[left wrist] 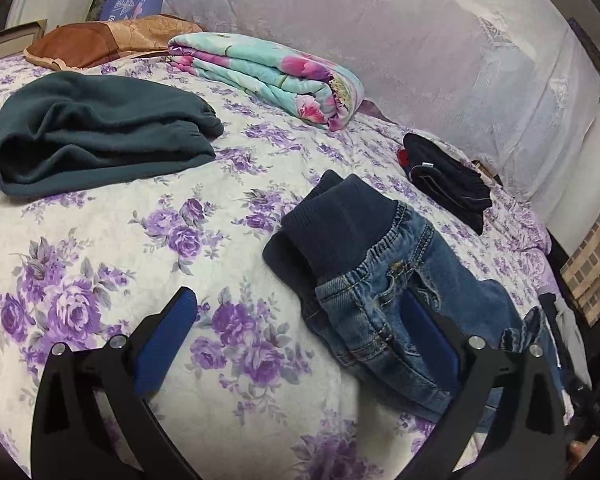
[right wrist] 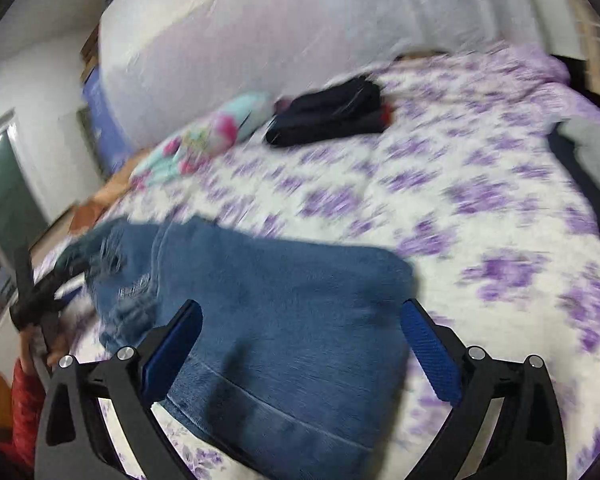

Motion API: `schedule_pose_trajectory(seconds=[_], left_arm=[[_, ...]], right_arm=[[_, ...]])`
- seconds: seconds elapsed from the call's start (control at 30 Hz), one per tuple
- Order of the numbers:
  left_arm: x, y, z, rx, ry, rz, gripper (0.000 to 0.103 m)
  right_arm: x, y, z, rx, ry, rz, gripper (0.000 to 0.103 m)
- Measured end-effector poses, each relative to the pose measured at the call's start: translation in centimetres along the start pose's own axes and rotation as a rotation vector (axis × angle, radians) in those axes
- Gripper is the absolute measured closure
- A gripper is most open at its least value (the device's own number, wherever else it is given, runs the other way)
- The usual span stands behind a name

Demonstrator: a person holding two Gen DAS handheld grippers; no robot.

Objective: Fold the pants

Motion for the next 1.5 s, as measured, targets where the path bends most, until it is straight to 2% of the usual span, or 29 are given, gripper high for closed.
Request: schedule_pose_trajectory(seconds=[0.1,0.2,0.23,0.27,0.37,0.43,0.53,0.6,0.7,0.77,0.83,0.9,1.0,1.1,1.13,1.17,1.23,1.37,1.43,1.5], left_arm=[[0.0,0.1,0.1,-0.004,-0.009,0.003,0.005],[0.0,0.1,0.1,-0.007,-0.017,0.006,0.005],[0.0,0.1,0.1,-0.006,-0.018,0.008,0.005],[0.1,0.2,0.1,-0.006,-0.018,0.009,0.005],[0.1,0.2,0.2,-0.009,-0.021,0.012,0.005],[0.1,0.3,0.2,-0.012,-0.023,0.012,0.005],[0.1,0.3,0.2,-0.009,-0.020,0.013,0.005],[0.2,0.3,0.2,-0.007,-0.017,0.016,0.005],[0.3,0.4,0.2,-0.003,-0.012,0.022,0.005],[0.4,0.5,0.2,-0.004,-0.009,0.025,0.005],[0.4,0.5,0.2,-0.005,-0.008,0.027,0.005],[0.5,0.5,0.2,-0.005,-0.007,0.027,0.005],[0.5,0.5,0.2,0.000,0.000,0.032,0.005],[0.6,0.5,0.2,-0.001,0.001,0.032,0.005],[0.6,0.6,0.1,0.000,0.001,0.032,0.005],[0.6,0.5,0.1,0.000,0.002,0.033,0.005],[0.6,0.5,0.1,0.001,0.005,0.033,0.005],[0.7,0.5,0.1,0.002,0.007,0.035,0.005],[0.6,0.5,0.1,0.001,0.005,0.033,0.005],[0.6,0.5,0.1,-0.002,0.003,0.032,0.005]], right_arm=[[2.2,0.2,0.3,0.023,0.048,0.038,0.003],[0.2,2.3,-0.6,0.248,0.279,-0.111,0.003],[-0.5,3.3,-0.9,0.302,0.299,-0.133,0.004],[-0.1,3.3,-1.0,0.293,0.303,-0.097,0.004],[0.9,3.0,-0.7,0.269,0.282,-0.065,0.004],[2.3,2.5,-1.3,0.248,0.282,0.000,0.004],[3.6,2.2,-4.4,0.288,0.163,0.050,0.004],[2.9,2.8,-7.1,0.358,0.097,0.029,0.004],[-1.8,5.0,-9.0,0.469,0.138,-0.126,0.003],[-1.8,4.8,-9.2,0.466,0.145,-0.117,0.003],[-0.8,3.7,-9.1,0.429,0.103,-0.103,0.003],[0.4,1.9,-9.3,0.382,0.073,-0.043,0.003],[-0.1,0.2,-10.4,0.349,0.025,-0.015,0.003],[-4.7,2.0,-11.9,0.426,0.066,-0.163,0.003],[-5.7,2.7,-12.2,0.457,0.093,-0.174,0.003],[-5.4,2.6,-12.2,0.455,0.091,-0.153,0.003],[-4.0,1.3,-11.6,0.408,0.033,-0.129,0.003],[-2.0,-2.4,-10.1,0.286,0.053,0.014,0.003],[-2.8,-3.5,-9.8,0.243,0.032,0.008,0.003],[-5.8,-3.4,-9.4,0.269,0.103,-0.054,0.003]])
Point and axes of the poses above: each gripper's, at about its wrist camera, not at the fingertips, and x roughly against the way its jaws point, z to its right, y to its underside, the point moved 3 cm from there along -x, roughly the way its jaws point, and after that the axes turned 5 degrees about y, right-handed, at the moved point
